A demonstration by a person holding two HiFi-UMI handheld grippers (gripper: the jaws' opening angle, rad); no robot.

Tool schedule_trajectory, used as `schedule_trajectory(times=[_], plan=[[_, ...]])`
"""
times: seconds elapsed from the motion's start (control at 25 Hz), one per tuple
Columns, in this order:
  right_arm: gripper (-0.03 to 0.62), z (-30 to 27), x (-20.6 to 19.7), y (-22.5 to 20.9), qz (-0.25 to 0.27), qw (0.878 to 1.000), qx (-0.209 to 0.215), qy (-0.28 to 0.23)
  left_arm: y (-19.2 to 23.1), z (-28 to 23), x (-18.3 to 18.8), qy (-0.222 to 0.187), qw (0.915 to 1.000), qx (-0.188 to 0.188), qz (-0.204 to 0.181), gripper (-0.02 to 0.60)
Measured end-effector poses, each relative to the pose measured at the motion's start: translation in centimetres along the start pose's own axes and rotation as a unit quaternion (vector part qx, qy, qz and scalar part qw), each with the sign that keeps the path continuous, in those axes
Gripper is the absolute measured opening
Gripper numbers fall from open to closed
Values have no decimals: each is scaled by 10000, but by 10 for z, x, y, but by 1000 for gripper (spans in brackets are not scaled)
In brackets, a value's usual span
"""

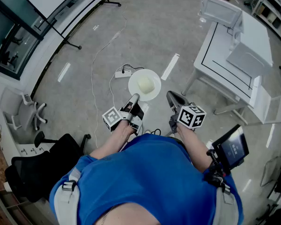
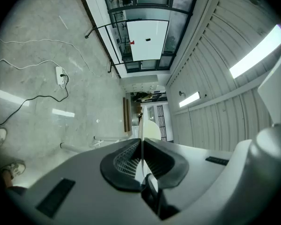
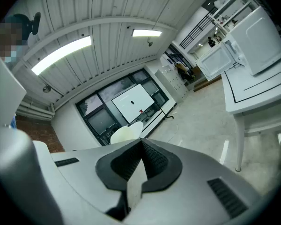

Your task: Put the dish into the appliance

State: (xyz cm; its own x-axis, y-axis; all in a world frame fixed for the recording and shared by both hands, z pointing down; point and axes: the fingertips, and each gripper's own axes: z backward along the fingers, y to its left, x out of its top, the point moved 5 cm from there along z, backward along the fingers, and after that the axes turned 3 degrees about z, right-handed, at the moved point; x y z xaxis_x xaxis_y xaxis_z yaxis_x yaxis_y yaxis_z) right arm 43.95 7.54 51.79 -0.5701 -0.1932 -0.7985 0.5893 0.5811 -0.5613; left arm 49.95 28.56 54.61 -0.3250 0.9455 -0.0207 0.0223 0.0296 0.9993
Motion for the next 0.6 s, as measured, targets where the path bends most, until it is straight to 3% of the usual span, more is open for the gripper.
schedule_trajectory(times=[0.6], plan=[[2,-18,-1,1,-127,9996,-200,-161,2,-8,19,166,9998,-38,86,17]])
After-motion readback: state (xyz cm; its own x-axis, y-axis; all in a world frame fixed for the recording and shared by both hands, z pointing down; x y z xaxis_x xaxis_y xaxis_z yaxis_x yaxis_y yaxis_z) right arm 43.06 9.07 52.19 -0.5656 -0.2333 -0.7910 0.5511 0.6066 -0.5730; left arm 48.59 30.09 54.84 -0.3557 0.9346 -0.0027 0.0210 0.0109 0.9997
